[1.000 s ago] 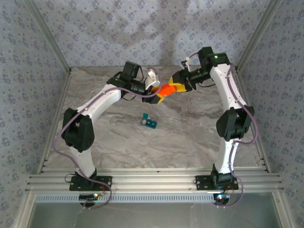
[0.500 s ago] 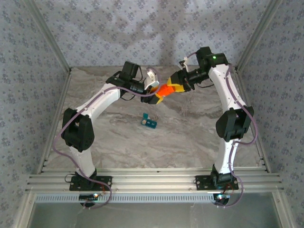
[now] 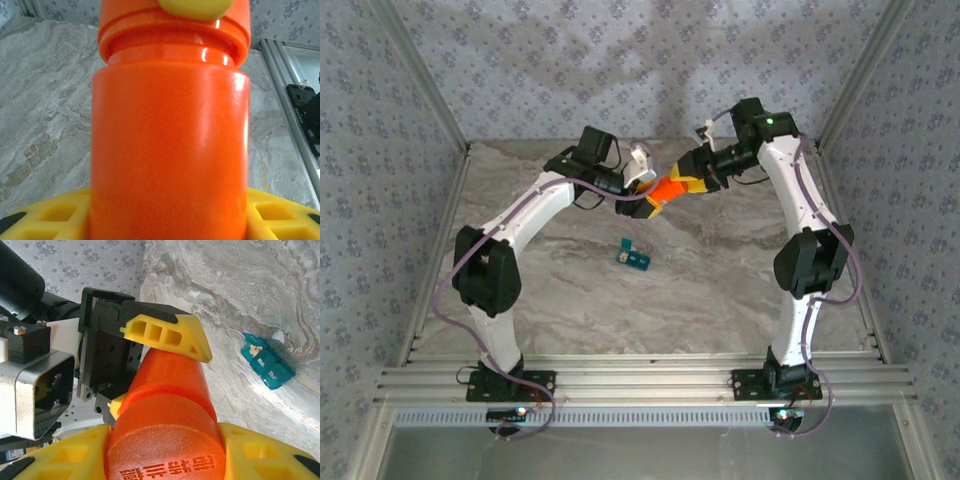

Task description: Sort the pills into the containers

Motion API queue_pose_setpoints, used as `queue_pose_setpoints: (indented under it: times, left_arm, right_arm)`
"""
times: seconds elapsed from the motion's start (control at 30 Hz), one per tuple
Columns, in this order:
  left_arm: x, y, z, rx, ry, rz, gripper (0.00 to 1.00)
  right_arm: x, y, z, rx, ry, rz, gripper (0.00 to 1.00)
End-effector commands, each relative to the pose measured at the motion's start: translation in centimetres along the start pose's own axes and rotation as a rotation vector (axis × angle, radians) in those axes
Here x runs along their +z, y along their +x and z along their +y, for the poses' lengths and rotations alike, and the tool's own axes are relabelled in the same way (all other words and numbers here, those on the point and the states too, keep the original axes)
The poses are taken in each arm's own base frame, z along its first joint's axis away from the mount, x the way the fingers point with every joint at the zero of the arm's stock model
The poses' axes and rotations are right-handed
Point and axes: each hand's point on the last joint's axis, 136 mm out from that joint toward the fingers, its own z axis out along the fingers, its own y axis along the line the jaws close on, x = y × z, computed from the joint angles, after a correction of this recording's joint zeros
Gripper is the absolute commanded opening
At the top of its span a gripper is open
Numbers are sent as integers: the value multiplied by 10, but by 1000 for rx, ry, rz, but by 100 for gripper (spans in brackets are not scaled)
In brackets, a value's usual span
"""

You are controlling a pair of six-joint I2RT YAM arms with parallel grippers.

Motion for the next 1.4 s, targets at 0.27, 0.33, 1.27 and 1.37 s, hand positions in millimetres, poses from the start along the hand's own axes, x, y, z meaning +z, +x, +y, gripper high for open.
queue_pose_setpoints:
  times: [0.27,0.33,1.27,1.37]
  left_arm:
    - [11,-64,1,178,-56,-189,0]
    - [10,-66,12,176,-131,-209,0]
    - [1,-54,13,319,-303,-120,0]
    - [-5,-56,8,334,-294,-119,0]
  right_arm:
    - [40,26,20,-7,-18,132,19]
    - [36,23,18,-6,5,119,20]
    - [26,41,-10,42,165,143,22]
    - [25,46,-10,43,166,147,22]
